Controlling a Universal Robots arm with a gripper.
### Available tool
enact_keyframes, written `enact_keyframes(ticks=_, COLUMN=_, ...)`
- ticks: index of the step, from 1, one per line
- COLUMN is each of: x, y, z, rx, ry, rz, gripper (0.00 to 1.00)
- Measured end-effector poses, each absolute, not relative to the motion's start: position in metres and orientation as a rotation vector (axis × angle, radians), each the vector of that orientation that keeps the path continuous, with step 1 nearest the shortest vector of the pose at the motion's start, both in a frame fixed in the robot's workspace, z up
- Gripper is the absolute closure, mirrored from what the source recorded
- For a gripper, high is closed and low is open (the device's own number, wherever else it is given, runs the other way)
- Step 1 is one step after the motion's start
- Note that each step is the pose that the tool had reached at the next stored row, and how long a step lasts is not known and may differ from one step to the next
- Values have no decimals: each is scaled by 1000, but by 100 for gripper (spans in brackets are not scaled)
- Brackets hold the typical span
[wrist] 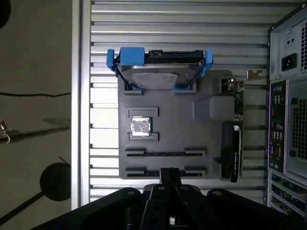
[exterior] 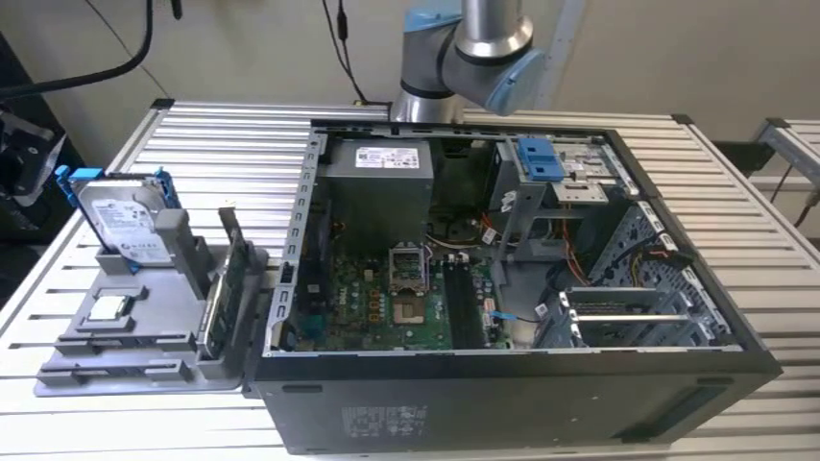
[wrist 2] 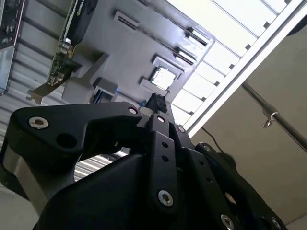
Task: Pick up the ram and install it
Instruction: 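Reach for the ram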
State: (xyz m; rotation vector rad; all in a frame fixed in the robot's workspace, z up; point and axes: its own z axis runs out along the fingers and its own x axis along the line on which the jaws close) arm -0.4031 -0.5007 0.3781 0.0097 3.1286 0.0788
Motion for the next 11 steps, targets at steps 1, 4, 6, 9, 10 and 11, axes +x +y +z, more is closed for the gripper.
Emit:
enact_keyframes(ticks=1, x=-403, y=-503, z=378, rx=9, ry=3129, rz=79, gripper=89)
enact_keyframes(ticks=4, x=-402, y=-509, z=378, rx=8, ry=3129, rz=79, gripper=89)
enact_keyframes(ticks=6, x=-401, y=-514, z=378, rx=7, ry=3129, rz=79, gripper=89)
enact_keyframes(ticks=9, x=-398, y=-520, z=378, rx=4, ry=3129, rz=79, gripper=89)
enact_keyframes(ticks=10, x=-398, y=-522, z=378, rx=4, ry=3129, rz=79, gripper=89)
enact_keyframes(ticks=11, x=-397, y=-523, z=378, rx=3, ry=3129, rz=79, gripper=89)
